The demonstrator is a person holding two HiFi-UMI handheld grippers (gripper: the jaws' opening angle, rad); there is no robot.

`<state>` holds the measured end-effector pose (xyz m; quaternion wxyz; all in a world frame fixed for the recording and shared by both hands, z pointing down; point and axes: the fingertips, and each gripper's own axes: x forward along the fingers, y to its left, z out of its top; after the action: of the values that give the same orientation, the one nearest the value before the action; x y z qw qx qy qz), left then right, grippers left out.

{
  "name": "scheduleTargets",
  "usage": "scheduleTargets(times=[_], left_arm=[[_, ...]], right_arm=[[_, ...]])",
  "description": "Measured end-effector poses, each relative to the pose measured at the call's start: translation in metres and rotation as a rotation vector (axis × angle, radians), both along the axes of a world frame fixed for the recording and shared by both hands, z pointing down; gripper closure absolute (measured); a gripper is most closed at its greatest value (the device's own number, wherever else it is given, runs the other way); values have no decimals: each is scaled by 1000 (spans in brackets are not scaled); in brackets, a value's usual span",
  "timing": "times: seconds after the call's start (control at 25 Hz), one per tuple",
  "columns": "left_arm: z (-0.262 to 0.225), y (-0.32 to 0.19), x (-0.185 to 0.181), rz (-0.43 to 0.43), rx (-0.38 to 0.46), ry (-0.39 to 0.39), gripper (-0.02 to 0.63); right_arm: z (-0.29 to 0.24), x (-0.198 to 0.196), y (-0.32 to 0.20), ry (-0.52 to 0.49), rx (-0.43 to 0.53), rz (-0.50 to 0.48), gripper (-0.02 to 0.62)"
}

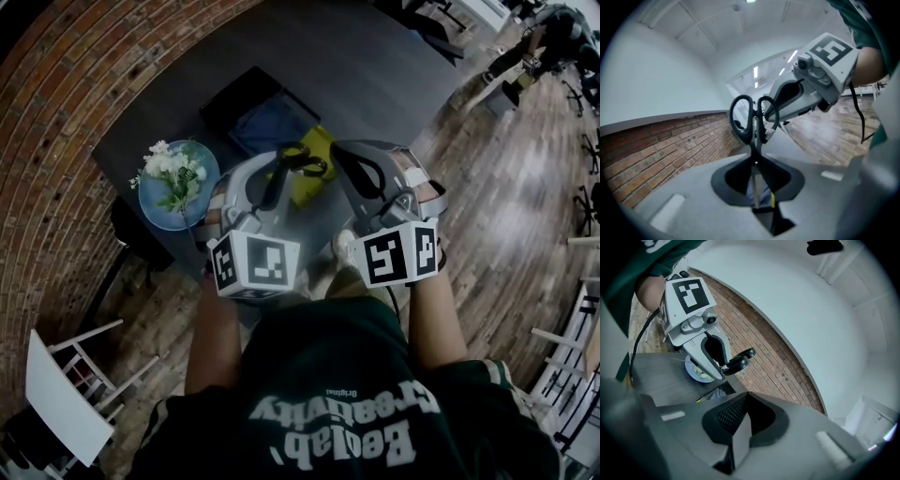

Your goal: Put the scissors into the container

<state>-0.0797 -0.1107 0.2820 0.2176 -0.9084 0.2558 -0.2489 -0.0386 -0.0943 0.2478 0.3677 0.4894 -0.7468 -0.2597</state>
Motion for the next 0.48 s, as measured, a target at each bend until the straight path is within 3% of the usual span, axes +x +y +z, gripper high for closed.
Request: scheduleTargets(times=[0.36,0.48], left_arm=[[7,-17,-4,-79,-15,2,546],[9,-25,-2,-115,-29,4,546]], right_arm=[[7,0,-22,-89,-46,-80,589],[9,0,-34,-67,-47,-122,589]])
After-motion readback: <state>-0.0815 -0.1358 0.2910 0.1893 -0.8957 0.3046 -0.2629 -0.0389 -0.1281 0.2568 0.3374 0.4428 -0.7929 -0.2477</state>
